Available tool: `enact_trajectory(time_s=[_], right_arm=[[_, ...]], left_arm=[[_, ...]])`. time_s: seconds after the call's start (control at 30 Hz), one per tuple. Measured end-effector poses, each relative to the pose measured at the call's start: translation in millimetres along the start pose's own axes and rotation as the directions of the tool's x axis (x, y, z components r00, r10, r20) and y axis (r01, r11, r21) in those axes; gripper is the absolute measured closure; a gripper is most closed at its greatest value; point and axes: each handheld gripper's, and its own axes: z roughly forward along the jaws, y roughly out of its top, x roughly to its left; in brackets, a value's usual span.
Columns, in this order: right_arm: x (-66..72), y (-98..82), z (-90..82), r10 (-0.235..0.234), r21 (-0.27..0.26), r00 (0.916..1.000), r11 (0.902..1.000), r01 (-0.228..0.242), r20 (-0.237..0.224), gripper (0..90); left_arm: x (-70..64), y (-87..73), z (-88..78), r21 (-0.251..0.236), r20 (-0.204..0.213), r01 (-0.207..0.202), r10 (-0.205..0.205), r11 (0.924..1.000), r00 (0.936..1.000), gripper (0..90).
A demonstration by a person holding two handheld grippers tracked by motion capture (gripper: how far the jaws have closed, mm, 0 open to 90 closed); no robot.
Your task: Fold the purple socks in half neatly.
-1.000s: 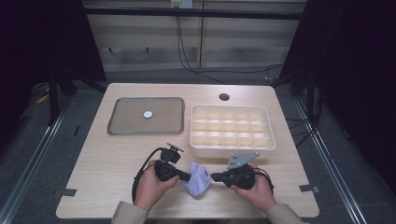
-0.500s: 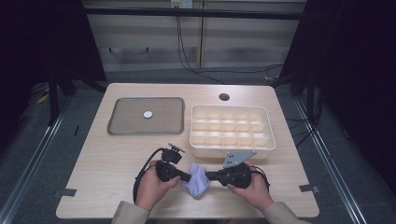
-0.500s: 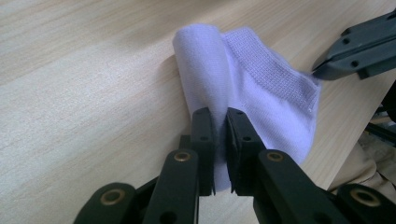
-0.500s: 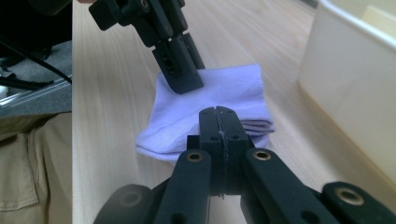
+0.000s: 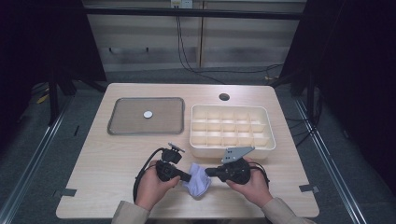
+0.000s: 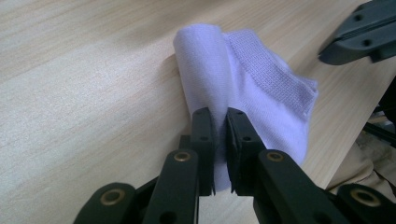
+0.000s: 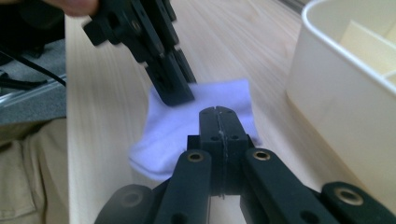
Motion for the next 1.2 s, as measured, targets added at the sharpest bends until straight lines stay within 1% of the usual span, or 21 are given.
enact_trajectory(time_s=[0.13,0.17,0.2,0.3,0.33,0.43,0.47,0.5,0.53,0.57,0.63,0.7,0.8,0.9,0.93,1.07,1.13,1.2], right_arm=[[4.5,2.8,2.7,-0.008,-0.007,0.9998,0.9999,0.008,-0.017,90.0],[6.3,0.3,8.1,-0.018,0.009,0.9996,0.9998,0.018,-0.023,90.0],[6.2,-2.2,11.6,-0.021,0.027,0.9995,0.9994,0.022,-0.022,90.0],[5.0,-10.7,21.1,-0.016,0.078,0.9995,0.9968,0.018,-0.027,90.0],[4.6,-12.7,22.8,-0.01,0.089,0.9995,0.9959,0.013,-0.03,90.0],[3.4,-15.0,24.5,-0.007,0.099,0.9994,0.995,0.01,-0.034,90.0],[3.0,-15.2,25.0,-0.011,0.104,0.9995,0.9945,0.014,-0.031,90.0],[2.5,-15.9,25.8,-0.014,0.111,0.9995,0.9937,0.017,-0.028,90.0],[2.4,-16.9,26.6,-0.009,0.118,0.9996,0.9929,0.012,-0.026,90.0],[2.2,-17.9,27.4,-0.006,0.118,0.9995,0.9929,0.009,-0.03,90.0],[1.9,-18.4,27.9,-0.006,0.118,0.9995,0.993,0.009,-0.032,90.0],[2.0,-18.6,28.5,-0.008,0.118,0.9994,0.9929,0.012,-0.034,90.0],[2.3,-19.0,29.2,0.0,0.121,0.9995,0.9927,0.004,-0.032,90.0],[2.8,-18.9,29.7,-0.005,0.122,0.9995,0.9925,0.009,-0.032,90.0],[2.9,-19.0,30.0,-0.006,0.121,0.9995,0.9926,0.01,-0.032,90.0],[3.1,-19.3,31.2,-0.007,0.117,0.9994,0.993,0.011,-0.035,90.0],[4.2,-19.3,32.5,-0.004,0.119,0.9993,0.9929,0.008,-0.036,90.0],[4.5,-19.1,33.3,-0.013,0.118,0.9994,0.9929,0.016,-0.031,90.0]], left_arm=[[-0.2,0.3,0.7,0.002,0.001,-0.005,0.005,1.0,1.0,82.4],[-1.0,0.4,1.2,-0.004,-0.001,0.0,0.0,1.0,1.0,82.4],[-0.4,0.5,0.7,0.003,0.001,-0.008,0.008,1.0,1.0,82.4],[-0.5,0.4,-0.1,0.002,0.005,-0.002,0.002,1.0,1.0,82.3],[-0.4,0.4,-0.3,0.002,0.012,0.0,0.0,1.0,0.9999,82.3],[-0.7,0.6,-0.5,0.004,0.016,-0.003,0.003,1.0,0.9999,82.2],[-0.7,0.5,-0.3,0.003,0.028,0.003,-0.003,1.0,0.9996,82.2],[-1.2,0.2,0.1,-0.006,0.033,0.013,-0.013,0.9999,0.9994,82.2],[-1.2,0.2,0.1,-0.006,0.033,0.013,-0.013,0.9999,0.9994,82.1],[-0.4,0.2,-1.0,0.003,0.031,-0.003,0.003,1.0,0.9995,82.1],[-3.1,0.4,-2.5,-0.007,0.036,0.002,-0.002,1.0,0.9994,82.0],[-5.2,0.8,-3.6,-0.007,0.036,-0.002,0.003,1.0,0.9994,82.0],[-7.5,1.2,-4.4,-0.01,0.039,-0.015,0.015,0.9998,0.9991,82.0],[-9.7,1.7,-5.0,-0.019,0.044,-0.012,0.013,0.9997,0.999,81.9],[-9.9,2.0,-5.8,-0.013,0.041,-0.021,0.022,0.9997,0.9989,81.8],[-12.4,2.6,-6.0,-0.019,0.045,-0.022,0.023,0.9996,0.9987,81.8],[-13.7,3.0,-6.6,-0.014,0.045,-0.034,0.035,0.9993,0.9984,81.8],[-14.9,3.1,-6.5,-0.018,0.048,-0.031,0.032,0.9994,0.9984,81.8]])
